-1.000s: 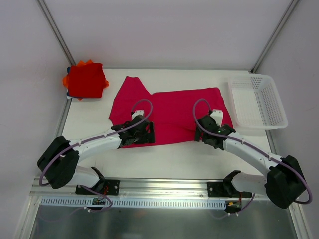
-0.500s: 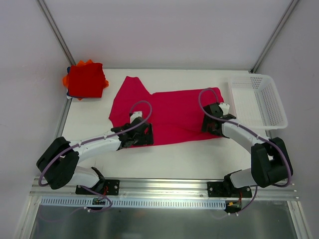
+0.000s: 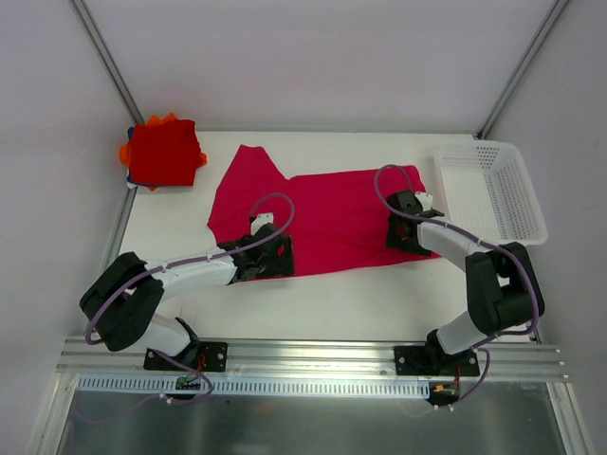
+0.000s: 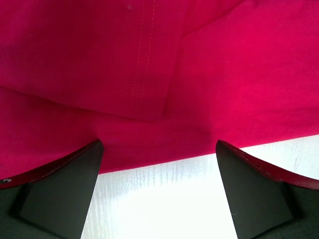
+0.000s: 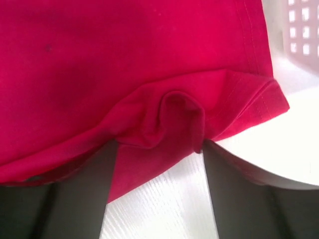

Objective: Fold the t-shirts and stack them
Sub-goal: Fold the tshirt

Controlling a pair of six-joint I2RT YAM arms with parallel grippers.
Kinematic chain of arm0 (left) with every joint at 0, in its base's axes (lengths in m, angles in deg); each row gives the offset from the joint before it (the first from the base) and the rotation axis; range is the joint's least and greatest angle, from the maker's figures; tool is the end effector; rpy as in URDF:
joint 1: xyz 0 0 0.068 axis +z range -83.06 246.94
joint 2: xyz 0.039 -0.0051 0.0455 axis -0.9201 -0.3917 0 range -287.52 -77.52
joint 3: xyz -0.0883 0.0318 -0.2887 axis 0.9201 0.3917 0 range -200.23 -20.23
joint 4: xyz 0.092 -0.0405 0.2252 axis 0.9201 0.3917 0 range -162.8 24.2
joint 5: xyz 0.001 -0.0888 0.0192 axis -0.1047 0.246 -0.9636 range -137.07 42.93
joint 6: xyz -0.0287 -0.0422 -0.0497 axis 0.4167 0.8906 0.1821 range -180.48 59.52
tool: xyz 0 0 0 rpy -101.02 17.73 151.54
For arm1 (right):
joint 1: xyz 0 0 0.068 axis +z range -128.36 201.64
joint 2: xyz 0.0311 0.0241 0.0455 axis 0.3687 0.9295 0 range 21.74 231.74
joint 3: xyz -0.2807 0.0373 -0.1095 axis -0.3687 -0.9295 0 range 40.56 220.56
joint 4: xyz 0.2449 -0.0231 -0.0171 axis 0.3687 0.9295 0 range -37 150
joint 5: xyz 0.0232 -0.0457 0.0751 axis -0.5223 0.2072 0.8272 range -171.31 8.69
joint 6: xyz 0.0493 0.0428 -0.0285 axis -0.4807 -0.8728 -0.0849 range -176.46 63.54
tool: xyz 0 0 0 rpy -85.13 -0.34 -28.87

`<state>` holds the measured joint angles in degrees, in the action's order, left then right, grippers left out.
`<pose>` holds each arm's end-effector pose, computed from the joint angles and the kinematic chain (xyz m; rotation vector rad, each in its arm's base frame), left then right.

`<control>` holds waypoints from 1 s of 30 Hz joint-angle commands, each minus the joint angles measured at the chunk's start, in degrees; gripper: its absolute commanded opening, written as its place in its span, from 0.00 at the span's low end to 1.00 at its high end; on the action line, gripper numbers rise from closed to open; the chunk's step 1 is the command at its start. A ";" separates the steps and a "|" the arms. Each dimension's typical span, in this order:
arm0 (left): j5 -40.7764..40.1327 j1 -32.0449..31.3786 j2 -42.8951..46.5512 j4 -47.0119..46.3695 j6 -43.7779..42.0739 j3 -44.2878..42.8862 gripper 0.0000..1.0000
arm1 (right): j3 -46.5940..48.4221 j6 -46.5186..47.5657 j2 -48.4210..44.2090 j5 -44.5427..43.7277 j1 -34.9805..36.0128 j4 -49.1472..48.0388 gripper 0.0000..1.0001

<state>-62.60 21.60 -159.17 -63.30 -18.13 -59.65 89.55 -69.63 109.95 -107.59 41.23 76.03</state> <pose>0.1993 -0.1794 0.1941 -0.0520 2.4592 -0.3490 0.2774 0.0712 0.1987 0.0039 2.5308 -0.3899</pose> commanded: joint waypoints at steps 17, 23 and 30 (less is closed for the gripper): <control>1.29 -0.27 -4.84 -3.43 -0.60 -0.92 0.97 | 5.50 1.48 2.94 0.00 -2.54 0.17 0.00; 1.55 -0.27 -5.72 -4.05 -0.51 -0.92 0.97 | 7.78 2.18 2.24 -1.40 -2.90 2.19 0.01; 1.20 -0.27 -5.37 -4.14 -0.77 -0.75 0.97 | 14.11 3.85 3.29 -2.99 -4.04 5.10 0.01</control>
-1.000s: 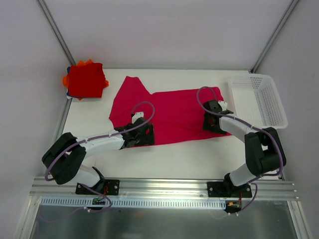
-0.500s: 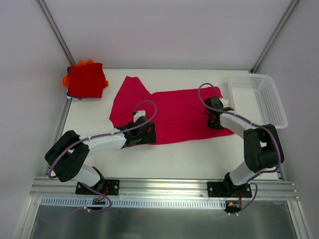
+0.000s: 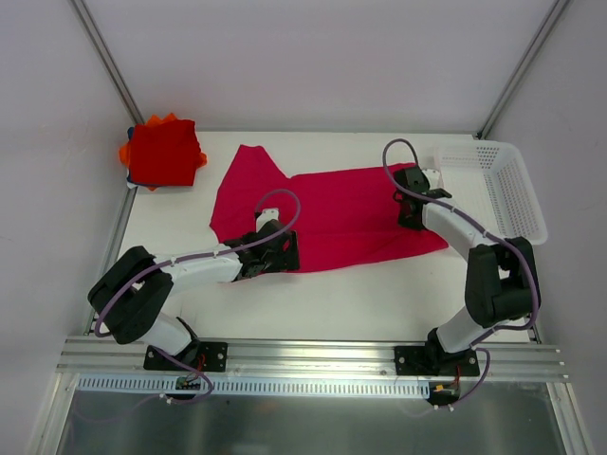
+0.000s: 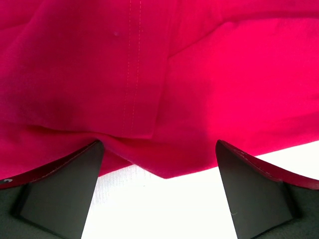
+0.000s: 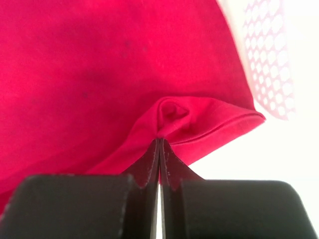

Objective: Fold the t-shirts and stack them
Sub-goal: Fold the tshirt

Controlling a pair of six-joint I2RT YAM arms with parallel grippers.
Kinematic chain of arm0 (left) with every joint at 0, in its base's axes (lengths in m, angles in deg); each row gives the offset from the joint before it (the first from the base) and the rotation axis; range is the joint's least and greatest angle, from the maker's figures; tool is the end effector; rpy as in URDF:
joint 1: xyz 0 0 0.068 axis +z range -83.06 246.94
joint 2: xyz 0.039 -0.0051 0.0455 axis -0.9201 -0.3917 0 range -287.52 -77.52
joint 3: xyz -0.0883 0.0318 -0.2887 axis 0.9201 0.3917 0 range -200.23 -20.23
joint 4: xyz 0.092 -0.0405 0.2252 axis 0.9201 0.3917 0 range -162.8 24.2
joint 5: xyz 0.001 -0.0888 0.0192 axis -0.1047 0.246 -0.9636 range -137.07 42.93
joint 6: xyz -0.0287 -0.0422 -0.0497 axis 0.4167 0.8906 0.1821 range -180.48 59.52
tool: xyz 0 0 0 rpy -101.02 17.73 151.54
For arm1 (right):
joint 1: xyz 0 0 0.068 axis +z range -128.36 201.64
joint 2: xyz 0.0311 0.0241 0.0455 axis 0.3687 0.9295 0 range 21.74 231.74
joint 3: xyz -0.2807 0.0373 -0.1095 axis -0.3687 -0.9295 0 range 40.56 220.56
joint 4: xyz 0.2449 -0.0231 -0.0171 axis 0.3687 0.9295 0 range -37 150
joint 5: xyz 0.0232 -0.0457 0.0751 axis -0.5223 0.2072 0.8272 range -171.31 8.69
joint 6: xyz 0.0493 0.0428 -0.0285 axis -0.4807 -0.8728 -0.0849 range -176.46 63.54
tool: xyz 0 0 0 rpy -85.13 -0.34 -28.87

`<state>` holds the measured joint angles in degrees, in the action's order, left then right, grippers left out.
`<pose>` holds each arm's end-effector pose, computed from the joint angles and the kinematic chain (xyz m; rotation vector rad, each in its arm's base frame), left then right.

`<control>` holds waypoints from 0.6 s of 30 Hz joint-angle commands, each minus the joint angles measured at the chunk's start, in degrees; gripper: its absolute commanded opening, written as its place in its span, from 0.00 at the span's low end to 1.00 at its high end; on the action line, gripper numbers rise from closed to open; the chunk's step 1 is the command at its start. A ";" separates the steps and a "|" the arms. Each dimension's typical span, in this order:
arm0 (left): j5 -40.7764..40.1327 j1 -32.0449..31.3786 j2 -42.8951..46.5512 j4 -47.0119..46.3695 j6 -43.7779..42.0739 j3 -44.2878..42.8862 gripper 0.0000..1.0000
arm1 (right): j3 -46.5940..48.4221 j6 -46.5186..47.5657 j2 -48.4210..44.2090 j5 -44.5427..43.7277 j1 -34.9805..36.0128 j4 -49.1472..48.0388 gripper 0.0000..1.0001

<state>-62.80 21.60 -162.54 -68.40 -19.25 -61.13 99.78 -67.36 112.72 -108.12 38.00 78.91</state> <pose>0.2129 -0.1929 0.1939 -0.0394 2.4105 -0.3830 0.3136 0.0645 0.2329 0.0525 2.4660 -0.4018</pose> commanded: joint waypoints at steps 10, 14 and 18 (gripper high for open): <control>1.22 -0.27 -2.35 0.96 -0.10 0.47 0.97 | 12.14 3.34 8.50 -3.95 -2.56 3.27 0.24; 1.40 -0.27 -2.35 1.04 -0.19 0.56 0.97 | 16.53 3.95 13.07 -6.06 -4.75 3.44 0.99; 1.75 -0.27 -2.44 1.04 -0.36 0.83 0.97 | 25.30 5.18 17.73 -8.87 -6.51 5.99 0.99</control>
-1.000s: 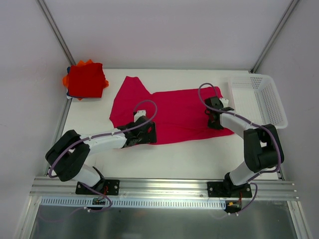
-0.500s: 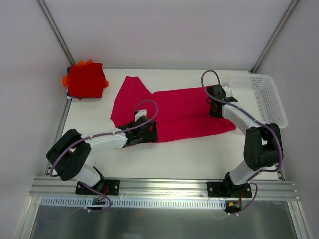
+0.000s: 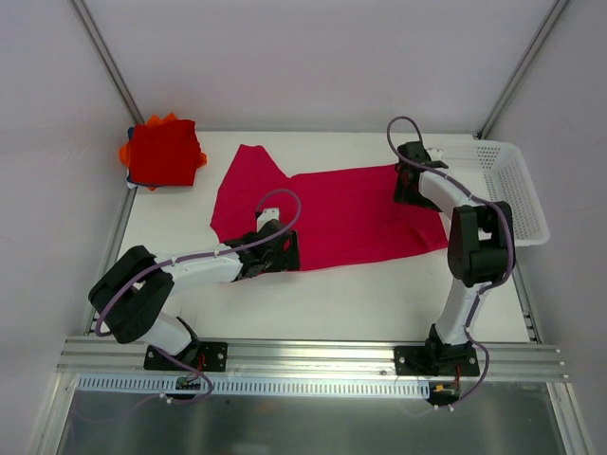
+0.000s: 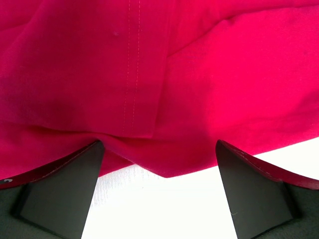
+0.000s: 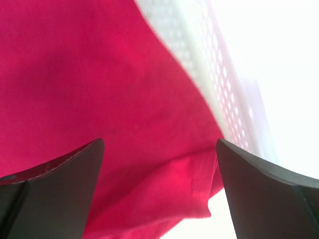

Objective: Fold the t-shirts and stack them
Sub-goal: Fold the tshirt

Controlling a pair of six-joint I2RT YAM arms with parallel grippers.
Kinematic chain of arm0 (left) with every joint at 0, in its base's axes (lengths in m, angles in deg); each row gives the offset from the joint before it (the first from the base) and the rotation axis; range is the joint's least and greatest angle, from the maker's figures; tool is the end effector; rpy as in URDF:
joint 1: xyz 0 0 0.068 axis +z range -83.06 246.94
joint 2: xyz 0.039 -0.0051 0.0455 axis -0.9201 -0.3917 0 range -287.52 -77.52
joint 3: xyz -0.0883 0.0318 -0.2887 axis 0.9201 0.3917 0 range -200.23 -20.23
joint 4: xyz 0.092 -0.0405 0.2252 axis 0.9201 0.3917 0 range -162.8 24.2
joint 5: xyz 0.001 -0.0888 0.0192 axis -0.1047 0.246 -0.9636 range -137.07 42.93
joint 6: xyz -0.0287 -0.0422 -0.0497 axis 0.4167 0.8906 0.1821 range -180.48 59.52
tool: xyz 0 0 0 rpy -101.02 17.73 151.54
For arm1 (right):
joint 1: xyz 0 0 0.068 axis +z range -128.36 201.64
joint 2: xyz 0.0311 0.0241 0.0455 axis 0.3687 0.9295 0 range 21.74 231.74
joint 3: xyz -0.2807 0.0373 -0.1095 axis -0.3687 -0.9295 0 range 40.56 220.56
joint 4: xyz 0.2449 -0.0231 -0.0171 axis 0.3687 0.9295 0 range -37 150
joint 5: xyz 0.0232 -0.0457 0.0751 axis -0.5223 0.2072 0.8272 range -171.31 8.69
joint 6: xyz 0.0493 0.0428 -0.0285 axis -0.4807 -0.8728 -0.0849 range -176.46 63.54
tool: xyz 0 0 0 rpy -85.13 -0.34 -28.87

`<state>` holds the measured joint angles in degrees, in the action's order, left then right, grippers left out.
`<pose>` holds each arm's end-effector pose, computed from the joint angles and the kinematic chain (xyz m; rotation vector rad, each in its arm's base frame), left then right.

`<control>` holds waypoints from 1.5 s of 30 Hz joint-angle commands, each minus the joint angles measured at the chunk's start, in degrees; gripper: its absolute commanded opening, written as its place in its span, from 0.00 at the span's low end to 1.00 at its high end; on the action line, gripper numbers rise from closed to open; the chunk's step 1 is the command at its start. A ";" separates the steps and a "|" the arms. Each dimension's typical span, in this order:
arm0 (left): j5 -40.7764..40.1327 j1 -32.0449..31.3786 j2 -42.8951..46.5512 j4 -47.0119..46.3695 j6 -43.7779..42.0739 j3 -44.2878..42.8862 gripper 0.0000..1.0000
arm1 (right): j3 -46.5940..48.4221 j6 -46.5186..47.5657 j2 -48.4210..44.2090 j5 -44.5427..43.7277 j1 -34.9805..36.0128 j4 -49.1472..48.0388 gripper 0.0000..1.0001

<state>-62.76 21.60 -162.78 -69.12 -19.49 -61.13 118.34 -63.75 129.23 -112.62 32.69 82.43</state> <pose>0.2140 -0.1940 0.1939 -0.0355 2.4036 -0.3886 0.3997 0.0470 0.2276 0.1099 2.4756 -0.5748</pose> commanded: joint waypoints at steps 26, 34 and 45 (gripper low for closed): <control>-6.02 -0.27 35.83 19.43 0.05 8.03 0.99 | -25.31 -5.20 -31.99 13.74 8.64 -0.78 0.97; -6.90 -0.27 43.85 24.09 0.93 9.18 0.99 | -20.30 -2.12 -20.49 12.59 3.55 -2.01 0.66; -9.01 -0.27 45.70 26.29 0.40 8.56 0.99 | -15.47 -0.80 -13.00 12.77 -0.15 -2.27 0.24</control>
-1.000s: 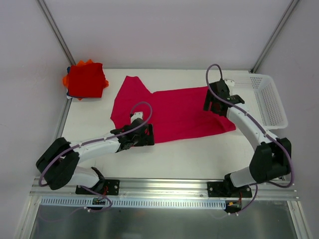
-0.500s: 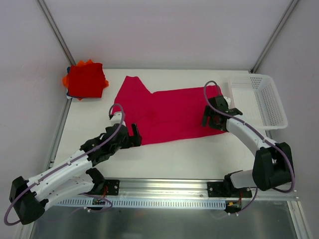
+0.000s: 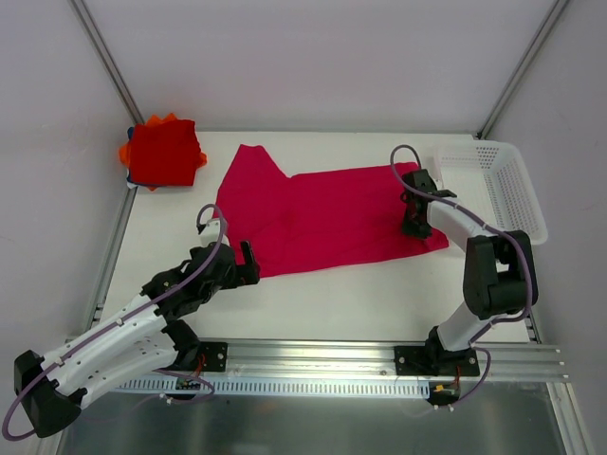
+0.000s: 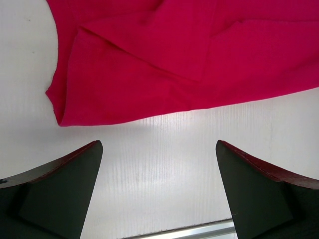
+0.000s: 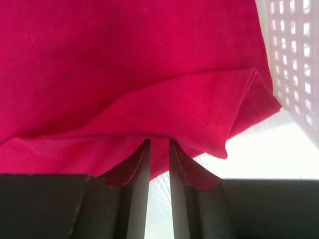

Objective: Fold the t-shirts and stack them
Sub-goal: Fold the tshirt

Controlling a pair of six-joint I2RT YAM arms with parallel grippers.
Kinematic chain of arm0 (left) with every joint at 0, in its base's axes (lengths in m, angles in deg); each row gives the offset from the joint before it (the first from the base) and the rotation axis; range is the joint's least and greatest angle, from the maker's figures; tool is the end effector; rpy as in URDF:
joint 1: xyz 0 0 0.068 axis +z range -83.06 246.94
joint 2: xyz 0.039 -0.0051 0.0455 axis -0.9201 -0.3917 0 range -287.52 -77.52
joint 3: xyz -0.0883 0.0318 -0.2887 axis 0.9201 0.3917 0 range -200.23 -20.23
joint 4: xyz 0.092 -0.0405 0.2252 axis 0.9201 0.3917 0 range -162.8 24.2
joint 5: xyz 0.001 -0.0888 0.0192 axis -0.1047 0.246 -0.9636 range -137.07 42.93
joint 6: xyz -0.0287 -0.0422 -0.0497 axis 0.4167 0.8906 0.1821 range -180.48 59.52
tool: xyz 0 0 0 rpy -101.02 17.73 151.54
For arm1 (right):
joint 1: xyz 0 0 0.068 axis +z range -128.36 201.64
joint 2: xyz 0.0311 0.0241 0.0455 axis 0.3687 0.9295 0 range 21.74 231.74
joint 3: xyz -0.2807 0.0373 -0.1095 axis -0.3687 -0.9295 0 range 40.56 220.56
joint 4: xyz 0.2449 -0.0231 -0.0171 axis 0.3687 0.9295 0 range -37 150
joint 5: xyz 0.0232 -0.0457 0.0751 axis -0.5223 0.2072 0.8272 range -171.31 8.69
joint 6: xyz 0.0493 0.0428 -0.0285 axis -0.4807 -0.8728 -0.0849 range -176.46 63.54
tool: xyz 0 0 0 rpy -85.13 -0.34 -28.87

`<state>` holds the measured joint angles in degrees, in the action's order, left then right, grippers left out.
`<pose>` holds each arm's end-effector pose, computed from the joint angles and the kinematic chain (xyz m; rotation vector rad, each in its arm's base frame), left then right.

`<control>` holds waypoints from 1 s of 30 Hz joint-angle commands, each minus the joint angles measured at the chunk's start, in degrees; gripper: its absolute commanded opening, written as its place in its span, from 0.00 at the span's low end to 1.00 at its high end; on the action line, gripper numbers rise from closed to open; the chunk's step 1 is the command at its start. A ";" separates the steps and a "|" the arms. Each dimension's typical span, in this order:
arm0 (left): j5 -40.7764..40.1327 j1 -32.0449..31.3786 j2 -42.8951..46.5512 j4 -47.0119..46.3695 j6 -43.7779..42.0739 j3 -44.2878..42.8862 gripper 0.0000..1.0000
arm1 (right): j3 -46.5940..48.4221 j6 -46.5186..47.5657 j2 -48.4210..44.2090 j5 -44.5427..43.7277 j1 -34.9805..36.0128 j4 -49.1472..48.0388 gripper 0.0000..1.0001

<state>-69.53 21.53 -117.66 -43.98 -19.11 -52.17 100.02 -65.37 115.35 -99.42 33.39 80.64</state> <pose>0.1082 -0.0779 0.2536 -0.1388 2.1888 -0.4324 0.3202 0.0480 0.2154 0.0394 2.5904 -0.2892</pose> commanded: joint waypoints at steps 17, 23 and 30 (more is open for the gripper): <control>-4.70 -0.21 1.12 1.24 -1.64 -1.28 0.99 | 13.82 3.81 10.98 -5.09 -5.50 0.22 0.30; -4.61 -0.12 1.29 1.77 -1.90 -1.72 0.99 | 26.66 5.57 15.12 -2.91 -5.33 4.61 0.44; -7.86 0.23 -1.59 1.86 -4.09 -6.10 0.99 | 31.23 6.18 8.44 2.89 -1.21 6.28 0.99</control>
<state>-73.75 21.55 -117.58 -42.17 -20.21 -53.79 126.95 -60.32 128.70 -99.85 30.37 83.92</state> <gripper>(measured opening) 0.990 0.991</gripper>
